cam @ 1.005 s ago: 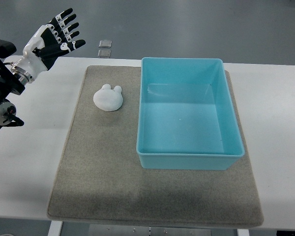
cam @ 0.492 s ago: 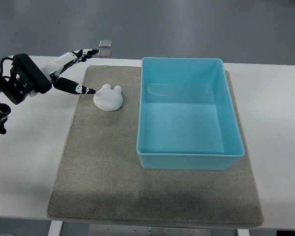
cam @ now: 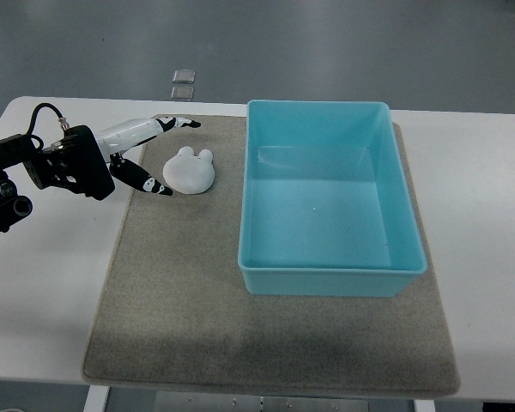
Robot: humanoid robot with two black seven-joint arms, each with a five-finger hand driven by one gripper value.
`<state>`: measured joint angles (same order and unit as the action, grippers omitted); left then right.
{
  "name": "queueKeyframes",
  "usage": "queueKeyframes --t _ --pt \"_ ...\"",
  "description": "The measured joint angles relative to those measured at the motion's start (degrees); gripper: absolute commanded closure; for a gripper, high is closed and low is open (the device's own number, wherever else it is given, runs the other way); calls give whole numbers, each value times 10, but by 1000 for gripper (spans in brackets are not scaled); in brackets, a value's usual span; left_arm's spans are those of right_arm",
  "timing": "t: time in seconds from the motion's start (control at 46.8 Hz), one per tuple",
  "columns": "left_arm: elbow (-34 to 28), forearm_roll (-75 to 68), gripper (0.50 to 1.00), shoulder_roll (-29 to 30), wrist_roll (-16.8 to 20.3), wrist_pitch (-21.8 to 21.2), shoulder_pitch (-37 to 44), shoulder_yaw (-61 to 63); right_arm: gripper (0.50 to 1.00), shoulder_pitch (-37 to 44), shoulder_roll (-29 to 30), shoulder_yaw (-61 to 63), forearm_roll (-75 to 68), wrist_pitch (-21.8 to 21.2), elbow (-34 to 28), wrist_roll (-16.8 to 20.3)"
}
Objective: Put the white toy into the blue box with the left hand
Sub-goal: 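Close the left hand fingers around the white bunny toy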
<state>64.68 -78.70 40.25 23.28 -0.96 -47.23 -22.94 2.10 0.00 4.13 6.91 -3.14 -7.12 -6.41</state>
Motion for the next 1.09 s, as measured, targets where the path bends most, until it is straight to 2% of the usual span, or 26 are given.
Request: queueKeyframes --t 0.128,0.321,0.513,0.706,0.813,1.027,1.091 --pt "-7 -24 516 -2 -2 -9 -3 7 564 0 0 0 0 0 0 0" --pt "-30 -46 525 -10 -3 -50 -25 56 564 0 0 0 0 0 0 0" --pt "-38 -47 529 -23 -3 -54 -29 64 564 0 0 0 0 0 0 0" --pt "-44 -49 561 -36 -3 -54 -32 66 564 0 0 0 0 0 0 0" --pt "-62 -49 596 -49 -3 -55 -37 73 564 0 0 0 0 0 0 0" --pt "-91 -59 609 -70 -3 -55 -38 82 564 0 0 0 0 0 0 0" --pt "-95 -61 636 -75 -3 -55 -38 82 564 0 0 0 0 0 0 0"
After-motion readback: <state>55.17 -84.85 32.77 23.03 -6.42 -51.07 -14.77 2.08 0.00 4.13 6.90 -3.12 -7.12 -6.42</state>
